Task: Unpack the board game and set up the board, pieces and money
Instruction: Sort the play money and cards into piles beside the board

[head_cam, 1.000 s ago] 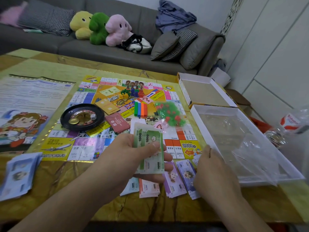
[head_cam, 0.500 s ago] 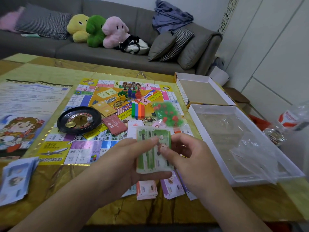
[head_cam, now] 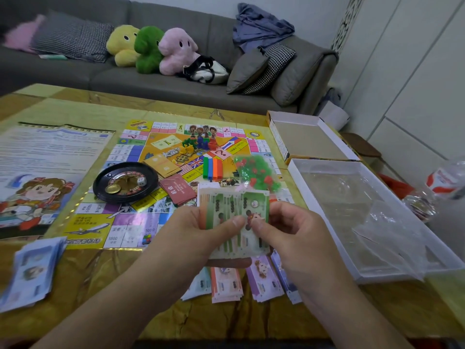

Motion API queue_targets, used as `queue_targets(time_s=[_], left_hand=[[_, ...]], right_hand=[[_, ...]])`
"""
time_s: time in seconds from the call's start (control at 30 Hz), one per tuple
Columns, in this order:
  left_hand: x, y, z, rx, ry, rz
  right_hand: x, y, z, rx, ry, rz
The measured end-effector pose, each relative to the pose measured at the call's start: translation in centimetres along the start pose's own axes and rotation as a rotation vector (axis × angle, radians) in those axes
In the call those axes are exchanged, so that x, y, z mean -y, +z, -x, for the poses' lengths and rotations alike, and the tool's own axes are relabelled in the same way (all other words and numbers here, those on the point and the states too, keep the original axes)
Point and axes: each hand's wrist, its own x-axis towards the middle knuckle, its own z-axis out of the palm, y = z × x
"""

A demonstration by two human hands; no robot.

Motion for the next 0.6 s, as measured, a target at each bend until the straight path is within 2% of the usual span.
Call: queue_targets(time_s=[0.1,0.23,0.33,0.47,0.6], left_hand=[[-0.37,-0.29,-0.03,0.063,-0.037,0.087],[-0.1,-0.51,-0.01,0.058,0.043,-0.047],[0.01,-0.52,-0.04,0.043,0.031,-0.066],[-0.48,-0.12,0.07,0.078,-0.055,0.136],[-0.22,-0.21,0.01,0.064,0.036,0.003]], right_hand=[[0.05,-0.09,-0.12,-0.034,0.013,-0.051],[0.09,0.01,0.02,0.028,0.021,-0.071],[0.0,0.07,0.13,0.038,0.017,-0.052],[0.18,-0.27,-0.04,-0.024,0.028,-0.096],[0.26,-0.11,0.08,0.04,0.021,-0.115]])
